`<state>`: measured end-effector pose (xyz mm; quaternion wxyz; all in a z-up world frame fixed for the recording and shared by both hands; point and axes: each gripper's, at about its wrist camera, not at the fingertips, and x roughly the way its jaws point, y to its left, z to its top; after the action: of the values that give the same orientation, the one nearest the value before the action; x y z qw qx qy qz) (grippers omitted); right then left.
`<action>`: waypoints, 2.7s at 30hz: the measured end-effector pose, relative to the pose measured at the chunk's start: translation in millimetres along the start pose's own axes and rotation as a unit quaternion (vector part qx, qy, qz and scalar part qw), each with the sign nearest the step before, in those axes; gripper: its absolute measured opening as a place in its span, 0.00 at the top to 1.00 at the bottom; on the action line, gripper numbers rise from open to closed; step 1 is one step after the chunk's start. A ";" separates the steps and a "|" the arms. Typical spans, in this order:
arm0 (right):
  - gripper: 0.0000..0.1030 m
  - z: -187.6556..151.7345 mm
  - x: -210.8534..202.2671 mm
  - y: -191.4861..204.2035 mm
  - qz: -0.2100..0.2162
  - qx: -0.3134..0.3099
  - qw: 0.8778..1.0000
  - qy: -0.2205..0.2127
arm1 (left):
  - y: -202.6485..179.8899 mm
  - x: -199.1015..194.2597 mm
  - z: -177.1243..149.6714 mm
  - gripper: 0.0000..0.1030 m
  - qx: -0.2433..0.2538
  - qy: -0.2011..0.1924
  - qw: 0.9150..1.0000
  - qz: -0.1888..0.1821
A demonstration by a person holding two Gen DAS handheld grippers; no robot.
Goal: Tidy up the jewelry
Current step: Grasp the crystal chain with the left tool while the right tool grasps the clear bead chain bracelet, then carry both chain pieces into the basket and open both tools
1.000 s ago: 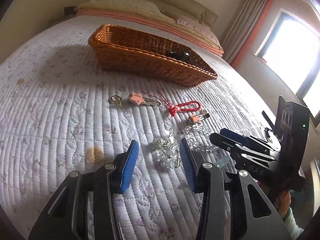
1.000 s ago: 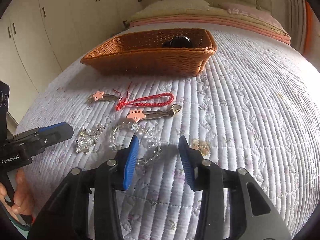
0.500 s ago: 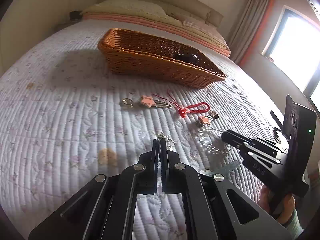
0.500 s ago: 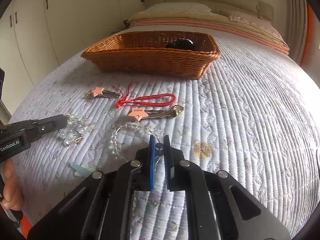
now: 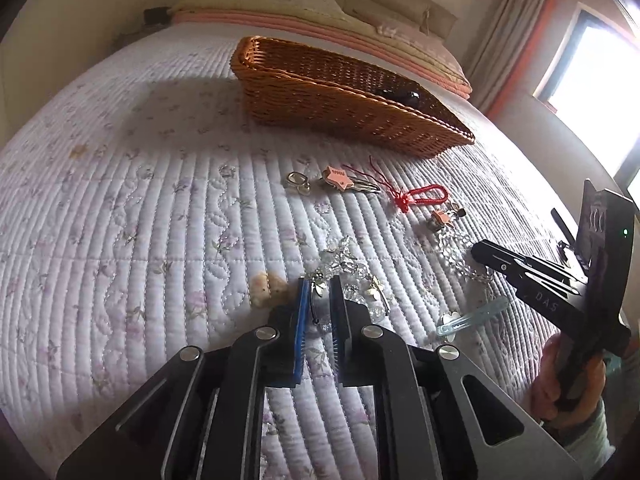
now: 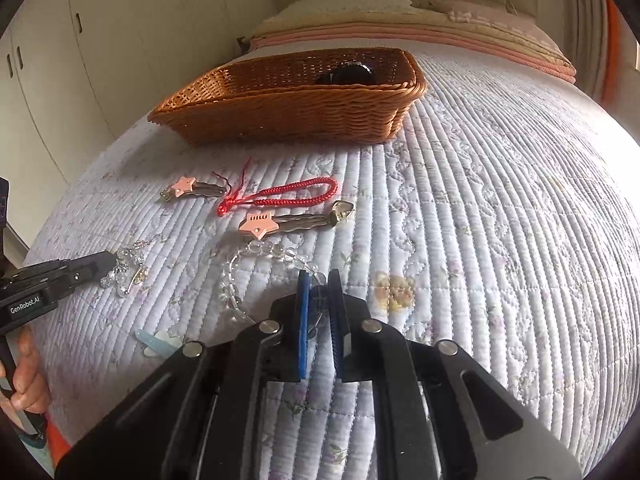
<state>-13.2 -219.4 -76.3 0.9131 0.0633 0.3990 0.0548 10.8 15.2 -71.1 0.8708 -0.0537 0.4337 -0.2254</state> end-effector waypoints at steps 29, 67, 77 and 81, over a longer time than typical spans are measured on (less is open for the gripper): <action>0.94 24.0 -38.4 18.7 0.055 -0.016 0.998 -0.025 | -27.3 -47.4 14.4 0.99 0.035 -0.084 0.995 -0.030; 0.94 186.6 92.9 14.5 0.048 0.007 0.999 -0.020 | 11.1 71.7 182.7 0.99 0.019 -0.117 0.993 -0.018; 0.77 180.1 95.5 -2.2 0.061 0.030 0.997 -0.021 | 10.9 72.2 174.4 0.79 0.021 -0.112 0.993 -0.016; 0.54 179.7 80.6 1.6 0.063 0.031 0.997 -0.041 | 3.3 54.5 168.0 0.65 0.032 -0.133 0.990 -0.019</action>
<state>173.4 -218.6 -13.1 0.9211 0.1190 0.3576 0.0976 171.4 -23.0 -8.1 0.9176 -0.0631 0.3055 -0.2464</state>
